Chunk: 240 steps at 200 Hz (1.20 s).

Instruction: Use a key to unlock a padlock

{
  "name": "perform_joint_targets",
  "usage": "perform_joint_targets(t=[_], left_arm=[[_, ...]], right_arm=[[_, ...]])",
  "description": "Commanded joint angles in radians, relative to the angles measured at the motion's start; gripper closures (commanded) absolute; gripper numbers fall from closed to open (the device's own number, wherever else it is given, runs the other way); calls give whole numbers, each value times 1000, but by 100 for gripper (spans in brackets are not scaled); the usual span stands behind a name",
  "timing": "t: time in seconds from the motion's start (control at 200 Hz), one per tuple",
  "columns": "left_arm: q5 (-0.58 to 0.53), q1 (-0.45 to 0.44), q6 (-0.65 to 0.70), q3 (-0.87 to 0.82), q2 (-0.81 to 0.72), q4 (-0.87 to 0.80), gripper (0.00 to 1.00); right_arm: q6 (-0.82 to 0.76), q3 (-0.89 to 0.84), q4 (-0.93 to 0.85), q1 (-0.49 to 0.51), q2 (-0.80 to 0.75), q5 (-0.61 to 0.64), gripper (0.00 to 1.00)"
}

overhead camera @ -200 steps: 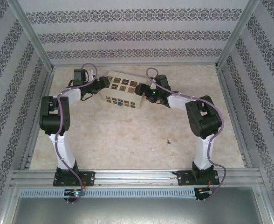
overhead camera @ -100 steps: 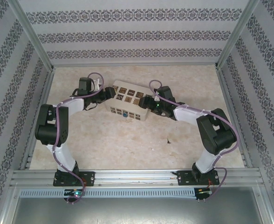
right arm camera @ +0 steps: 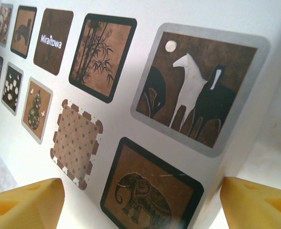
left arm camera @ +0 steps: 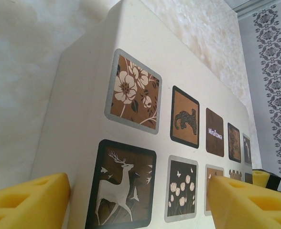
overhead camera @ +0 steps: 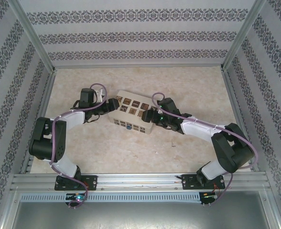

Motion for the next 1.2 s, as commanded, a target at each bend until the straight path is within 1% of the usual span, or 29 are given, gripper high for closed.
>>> perform_joint_targets(t=[0.0, 0.15, 0.295, 0.375, 0.44, 0.485, 0.605, 0.69, 0.759, 0.894, 0.999, 1.194], left_arm=[[36, -46, 16, 13, -38, -112, 21], [-23, -28, 35, 35, -111, -188, 15], [-73, 8, 43, 27, -214, -245, 13], [-113, 20, 56, 15, -282, -274, 12], [-147, 23, 68, 1, -336, -292, 11], [-170, 23, 74, -10, -368, -298, 10], [-217, 27, 74, -46, -436, -291, 8], [-234, 28, 59, -68, -465, -272, 8], [-240, 30, 47, -81, -478, -257, 8], [-249, 34, 49, -85, -488, -266, 8], [-255, 38, 46, -89, -494, -273, 7], [-256, 43, 32, -109, -501, -256, 7]], right_arm=[[-66, 20, -72, 22, -73, 66, 13], [-169, 81, -305, 19, -154, 178, 11], [-226, 92, -511, 11, -258, 272, 12], [-244, 81, -603, 7, -314, 298, 15], [-242, 65, -662, 4, -346, 303, 21], [-230, 51, -691, 3, -357, 302, 27], [-192, 0, -723, 1, -356, 284, 45], [-153, -43, -715, 2, -323, 292, 53], [-139, -66, -698, 2, -287, 295, 57], [-140, -65, -698, 7, -204, 289, 61], [-144, -71, -687, 9, -166, 258, 64], [-142, -86, -674, 10, -131, 216, 64]])
